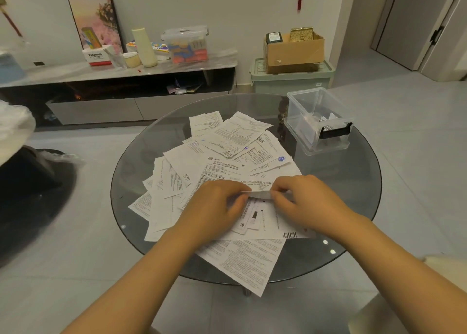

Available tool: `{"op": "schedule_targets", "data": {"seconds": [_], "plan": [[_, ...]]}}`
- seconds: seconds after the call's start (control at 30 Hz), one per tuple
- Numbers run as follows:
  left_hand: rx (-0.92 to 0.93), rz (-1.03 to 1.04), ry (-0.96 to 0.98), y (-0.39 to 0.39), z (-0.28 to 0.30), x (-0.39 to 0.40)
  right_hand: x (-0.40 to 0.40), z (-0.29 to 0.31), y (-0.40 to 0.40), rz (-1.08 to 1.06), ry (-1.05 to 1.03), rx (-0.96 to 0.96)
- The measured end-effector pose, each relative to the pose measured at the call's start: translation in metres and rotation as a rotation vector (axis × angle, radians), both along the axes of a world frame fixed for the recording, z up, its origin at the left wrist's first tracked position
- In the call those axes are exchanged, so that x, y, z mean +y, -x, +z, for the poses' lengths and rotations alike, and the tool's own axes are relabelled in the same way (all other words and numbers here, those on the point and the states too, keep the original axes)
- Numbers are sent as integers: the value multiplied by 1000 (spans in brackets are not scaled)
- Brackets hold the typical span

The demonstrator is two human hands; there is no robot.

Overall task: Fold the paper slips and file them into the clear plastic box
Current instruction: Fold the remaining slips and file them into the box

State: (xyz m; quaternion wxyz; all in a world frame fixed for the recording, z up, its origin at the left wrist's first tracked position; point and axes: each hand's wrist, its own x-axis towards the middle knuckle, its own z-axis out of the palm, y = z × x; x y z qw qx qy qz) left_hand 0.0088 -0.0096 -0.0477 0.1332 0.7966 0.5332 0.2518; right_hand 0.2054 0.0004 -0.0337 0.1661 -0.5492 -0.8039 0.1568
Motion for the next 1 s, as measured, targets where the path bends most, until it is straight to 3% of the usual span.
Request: {"op": "schedule_targets", "data": {"seconds": [0.2, 0.57, 0.77, 1.0], "plan": [[-87, 143, 36, -4, 3, -1, 1, -1, 3, -70, 9, 105], [62, 284, 129, -2, -8, 10, 12, -11, 2, -56, 140, -27], [131, 96, -106, -5, -11, 4, 7, -1, -5, -28, 192, -30], [190, -136, 4, -9, -5, -5, -2, 4, -10, 4, 339, 102]]}}
